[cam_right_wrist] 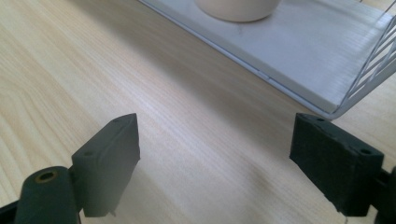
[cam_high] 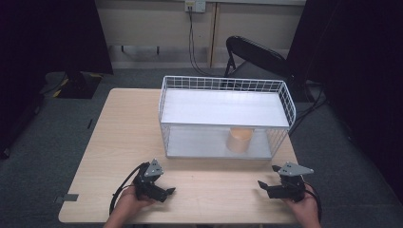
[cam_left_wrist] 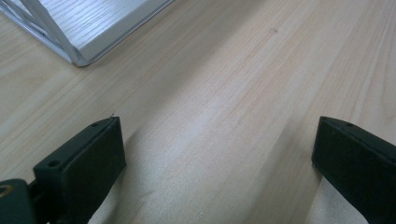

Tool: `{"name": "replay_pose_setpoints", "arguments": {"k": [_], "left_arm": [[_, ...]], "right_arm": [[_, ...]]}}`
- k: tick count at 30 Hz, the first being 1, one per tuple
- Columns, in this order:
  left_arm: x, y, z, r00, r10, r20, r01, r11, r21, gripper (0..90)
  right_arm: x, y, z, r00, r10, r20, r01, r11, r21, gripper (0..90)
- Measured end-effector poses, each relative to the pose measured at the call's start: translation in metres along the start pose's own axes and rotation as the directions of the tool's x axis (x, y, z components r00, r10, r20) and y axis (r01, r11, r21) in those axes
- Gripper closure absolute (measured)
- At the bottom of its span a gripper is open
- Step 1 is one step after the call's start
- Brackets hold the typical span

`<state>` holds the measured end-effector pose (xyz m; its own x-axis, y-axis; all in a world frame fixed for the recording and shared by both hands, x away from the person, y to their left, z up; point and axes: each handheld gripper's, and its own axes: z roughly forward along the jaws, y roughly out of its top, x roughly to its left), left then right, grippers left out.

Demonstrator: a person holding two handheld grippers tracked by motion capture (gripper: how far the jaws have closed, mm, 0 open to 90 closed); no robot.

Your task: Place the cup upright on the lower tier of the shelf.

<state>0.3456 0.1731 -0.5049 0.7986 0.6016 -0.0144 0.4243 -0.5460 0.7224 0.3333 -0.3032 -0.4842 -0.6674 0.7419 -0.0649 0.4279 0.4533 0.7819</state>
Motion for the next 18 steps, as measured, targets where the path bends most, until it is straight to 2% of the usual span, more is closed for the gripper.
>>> {"name": "replay_pose_setpoints", "arguments": {"k": [18], "left_arm": [[0.000, 0.000, 0.000, 1.0000, -0.002, -0.001, 0.002, 1.0000, -0.001, 2.0]], "right_arm": [[0.004, -0.012, 0.007, 0.9990, -0.041, -0.019, 0.041, 0.998, 0.051, 15.7]]}}
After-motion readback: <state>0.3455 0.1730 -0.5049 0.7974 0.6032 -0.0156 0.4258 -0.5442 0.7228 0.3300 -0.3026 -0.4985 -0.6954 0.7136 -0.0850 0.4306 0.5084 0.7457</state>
